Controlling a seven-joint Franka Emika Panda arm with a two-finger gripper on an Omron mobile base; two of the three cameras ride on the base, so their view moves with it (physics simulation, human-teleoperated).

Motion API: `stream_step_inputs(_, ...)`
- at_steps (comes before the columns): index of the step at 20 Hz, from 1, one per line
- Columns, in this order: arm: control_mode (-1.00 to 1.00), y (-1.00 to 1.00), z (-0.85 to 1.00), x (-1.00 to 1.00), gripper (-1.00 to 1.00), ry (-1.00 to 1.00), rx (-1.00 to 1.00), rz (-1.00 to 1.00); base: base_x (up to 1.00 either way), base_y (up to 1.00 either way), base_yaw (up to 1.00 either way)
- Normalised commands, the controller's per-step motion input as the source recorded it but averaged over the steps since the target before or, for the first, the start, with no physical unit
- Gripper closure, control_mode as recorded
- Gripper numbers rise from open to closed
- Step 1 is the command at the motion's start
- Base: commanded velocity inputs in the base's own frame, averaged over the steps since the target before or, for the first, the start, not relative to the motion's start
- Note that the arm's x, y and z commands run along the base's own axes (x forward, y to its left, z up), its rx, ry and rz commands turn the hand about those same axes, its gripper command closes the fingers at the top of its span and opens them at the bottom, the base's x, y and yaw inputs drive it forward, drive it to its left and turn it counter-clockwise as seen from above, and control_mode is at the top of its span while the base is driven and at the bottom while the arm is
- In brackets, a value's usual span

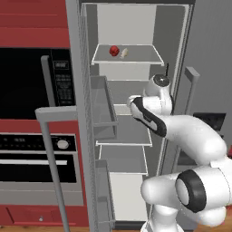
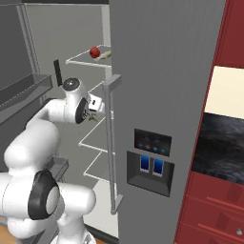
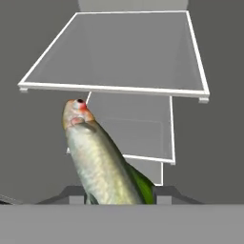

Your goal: Place one bell pepper and one fish in each tupperware on the nearby counter, to pack two identical lunches.

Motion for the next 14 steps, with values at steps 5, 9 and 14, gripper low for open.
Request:
stream_step_inputs(5, -1.00, 0.00, 0.40, -1.00, 1.00, 0.00, 0.00, 0.00, 0.00, 0.00, 0.00)
stream_step_inputs(9, -1.00, 0.00, 0.20, -1.00, 1.00, 0.00, 0.00, 0.03, 0.00, 0.00, 0.00)
stream_step_inputs(14, 1.00, 0.00, 0.01, -0.20, 1.00, 0.00, 0.00, 0.01, -0.80, -0.26, 0.01)
